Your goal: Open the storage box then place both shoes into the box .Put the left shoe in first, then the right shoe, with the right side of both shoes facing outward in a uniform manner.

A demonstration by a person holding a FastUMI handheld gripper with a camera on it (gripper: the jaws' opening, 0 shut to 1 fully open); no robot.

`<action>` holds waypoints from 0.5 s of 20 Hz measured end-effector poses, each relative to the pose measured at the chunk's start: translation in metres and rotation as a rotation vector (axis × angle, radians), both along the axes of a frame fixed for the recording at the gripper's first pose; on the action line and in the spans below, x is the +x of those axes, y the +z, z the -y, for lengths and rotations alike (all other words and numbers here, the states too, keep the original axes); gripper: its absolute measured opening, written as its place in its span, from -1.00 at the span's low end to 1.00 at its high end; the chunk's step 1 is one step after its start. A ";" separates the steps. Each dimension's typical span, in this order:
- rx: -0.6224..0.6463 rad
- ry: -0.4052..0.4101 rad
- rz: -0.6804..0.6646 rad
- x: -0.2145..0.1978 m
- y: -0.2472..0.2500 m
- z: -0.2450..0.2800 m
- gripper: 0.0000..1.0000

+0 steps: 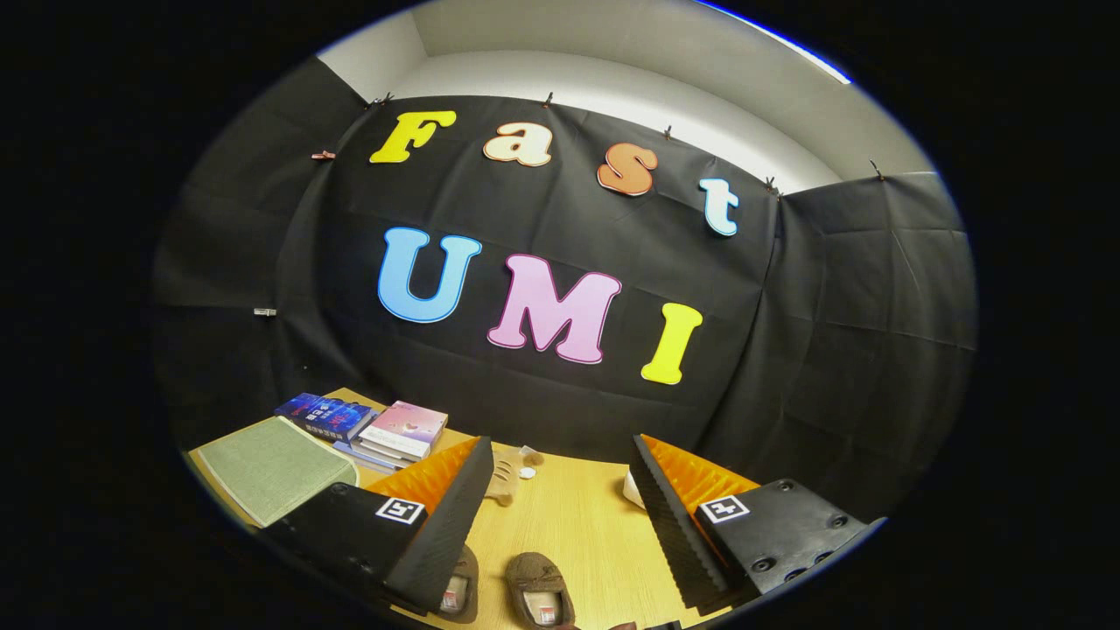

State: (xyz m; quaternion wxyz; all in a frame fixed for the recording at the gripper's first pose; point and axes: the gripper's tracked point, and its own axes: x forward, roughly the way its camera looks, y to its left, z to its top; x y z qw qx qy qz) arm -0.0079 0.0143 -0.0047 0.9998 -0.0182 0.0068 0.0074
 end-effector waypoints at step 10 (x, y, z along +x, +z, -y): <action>-0.008 0.003 -0.002 0.000 -0.002 -0.001 0.96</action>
